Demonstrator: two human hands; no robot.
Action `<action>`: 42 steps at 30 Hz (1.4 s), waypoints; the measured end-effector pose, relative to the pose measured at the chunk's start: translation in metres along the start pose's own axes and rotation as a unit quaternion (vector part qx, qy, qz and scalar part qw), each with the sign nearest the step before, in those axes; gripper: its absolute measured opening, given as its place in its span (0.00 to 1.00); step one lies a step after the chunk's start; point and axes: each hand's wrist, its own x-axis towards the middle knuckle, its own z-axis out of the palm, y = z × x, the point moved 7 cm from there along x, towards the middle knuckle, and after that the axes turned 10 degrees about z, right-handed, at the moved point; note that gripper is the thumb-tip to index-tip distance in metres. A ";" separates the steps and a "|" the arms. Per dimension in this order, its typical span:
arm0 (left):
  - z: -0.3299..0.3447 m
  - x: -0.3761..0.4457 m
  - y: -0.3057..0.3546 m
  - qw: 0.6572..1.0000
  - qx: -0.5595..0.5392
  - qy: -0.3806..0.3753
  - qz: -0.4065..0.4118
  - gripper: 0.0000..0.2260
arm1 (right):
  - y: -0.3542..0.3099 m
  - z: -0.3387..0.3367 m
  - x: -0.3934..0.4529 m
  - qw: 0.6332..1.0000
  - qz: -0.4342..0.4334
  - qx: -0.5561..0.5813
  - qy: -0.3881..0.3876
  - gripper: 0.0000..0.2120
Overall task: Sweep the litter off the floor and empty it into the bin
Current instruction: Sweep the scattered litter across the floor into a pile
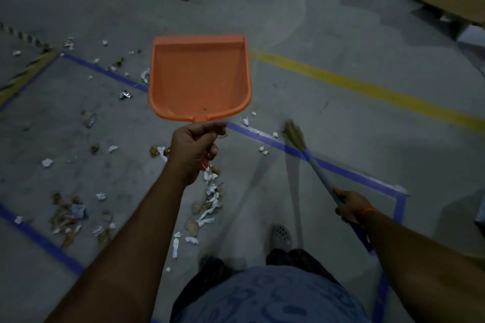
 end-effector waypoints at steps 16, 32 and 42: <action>-0.011 -0.007 -0.009 0.998 0.044 0.048 -0.012 0.15 | -0.088 0.059 0.001 0.971 -0.160 -0.112 -0.135 0.34; -0.001 0.015 -0.008 0.997 0.036 0.061 -0.015 0.15 | -0.072 0.040 0.023 0.976 -0.118 -0.140 -0.116 0.34; 0.019 0.034 0.000 0.997 0.030 0.074 -0.004 0.15 | -0.103 0.013 0.036 0.967 -0.185 -0.112 -0.135 0.35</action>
